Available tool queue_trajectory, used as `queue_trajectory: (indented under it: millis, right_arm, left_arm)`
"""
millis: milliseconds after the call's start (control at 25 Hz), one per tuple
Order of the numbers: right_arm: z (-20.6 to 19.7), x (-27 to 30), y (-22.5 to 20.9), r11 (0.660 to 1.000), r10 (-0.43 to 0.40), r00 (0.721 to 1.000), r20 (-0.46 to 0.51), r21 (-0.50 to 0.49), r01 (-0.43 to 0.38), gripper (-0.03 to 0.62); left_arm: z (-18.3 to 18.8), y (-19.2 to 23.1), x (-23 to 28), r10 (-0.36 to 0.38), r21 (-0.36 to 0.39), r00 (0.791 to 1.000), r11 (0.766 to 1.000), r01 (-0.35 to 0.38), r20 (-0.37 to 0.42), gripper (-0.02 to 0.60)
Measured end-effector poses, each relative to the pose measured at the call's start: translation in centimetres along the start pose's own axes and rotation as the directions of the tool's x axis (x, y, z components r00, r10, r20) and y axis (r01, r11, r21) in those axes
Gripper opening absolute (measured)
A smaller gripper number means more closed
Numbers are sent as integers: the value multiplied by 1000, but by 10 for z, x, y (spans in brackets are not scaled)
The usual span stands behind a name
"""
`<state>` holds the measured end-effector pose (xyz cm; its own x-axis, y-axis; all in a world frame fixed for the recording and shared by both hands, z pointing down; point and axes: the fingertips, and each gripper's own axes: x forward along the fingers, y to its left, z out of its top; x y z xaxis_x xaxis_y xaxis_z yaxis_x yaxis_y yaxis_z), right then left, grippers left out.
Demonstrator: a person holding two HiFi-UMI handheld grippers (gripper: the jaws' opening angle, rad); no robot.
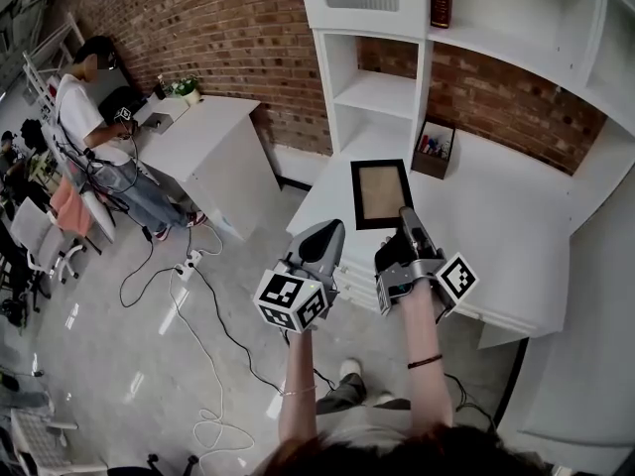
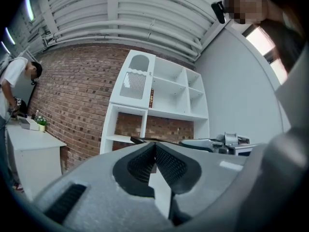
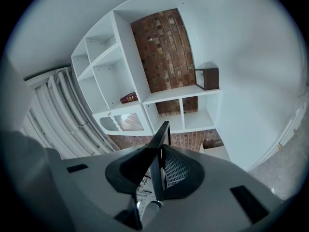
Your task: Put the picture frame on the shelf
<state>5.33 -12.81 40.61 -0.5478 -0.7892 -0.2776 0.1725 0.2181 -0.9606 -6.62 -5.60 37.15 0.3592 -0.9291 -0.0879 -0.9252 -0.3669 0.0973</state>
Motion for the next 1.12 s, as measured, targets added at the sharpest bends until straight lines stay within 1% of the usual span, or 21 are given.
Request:
queue_trajectory:
  millis: [360, 720, 1120]
  right_arm:
    - [-7, 25, -14, 1000, -19, 999, 48, -3, 19, 74]
    - [-10, 34, -21, 1000, -14, 997, 80, 2, 13, 72]
    - [-9, 44, -23, 1000, -10, 996, 90, 12, 9, 74]
  left_arm:
    - [-2, 36, 14, -33, -19, 999, 999, 33, -5, 11]
    - [-4, 49, 25, -81, -9, 997, 997, 81, -13, 11]
    - [0, 60, 26, -70, -1, 997, 998, 70, -12, 11]
